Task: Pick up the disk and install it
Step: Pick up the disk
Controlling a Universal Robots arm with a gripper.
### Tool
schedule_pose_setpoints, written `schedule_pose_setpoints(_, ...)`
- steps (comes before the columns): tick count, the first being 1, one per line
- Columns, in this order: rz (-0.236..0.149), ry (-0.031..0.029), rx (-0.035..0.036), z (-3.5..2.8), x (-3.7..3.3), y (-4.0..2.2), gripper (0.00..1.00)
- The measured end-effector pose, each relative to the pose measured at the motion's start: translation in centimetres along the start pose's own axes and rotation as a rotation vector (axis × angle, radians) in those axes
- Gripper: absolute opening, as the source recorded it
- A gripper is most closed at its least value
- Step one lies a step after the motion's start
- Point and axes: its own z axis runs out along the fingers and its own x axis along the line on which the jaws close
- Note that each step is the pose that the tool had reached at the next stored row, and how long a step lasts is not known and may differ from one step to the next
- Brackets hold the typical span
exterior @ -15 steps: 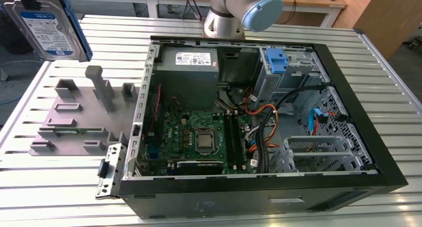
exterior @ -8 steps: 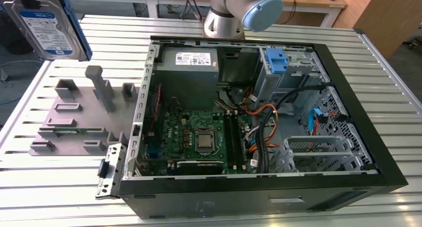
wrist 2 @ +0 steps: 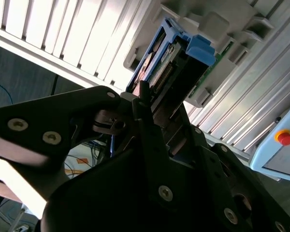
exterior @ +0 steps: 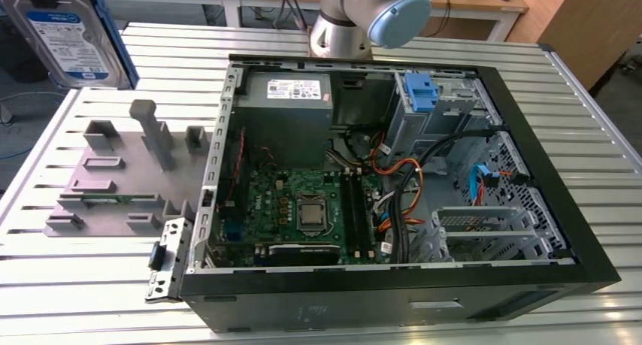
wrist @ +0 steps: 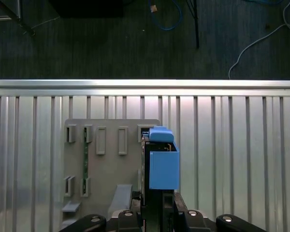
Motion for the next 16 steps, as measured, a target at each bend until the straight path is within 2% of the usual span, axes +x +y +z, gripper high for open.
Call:
schedule_pose_setpoints(6,0.0,0.0,0.0,-0.56,-0.02,0.02,0.35)
schedule_pose_setpoints(16,0.0,0.0001,-0.0001,-0.65,-0.02,0.02,0.35)
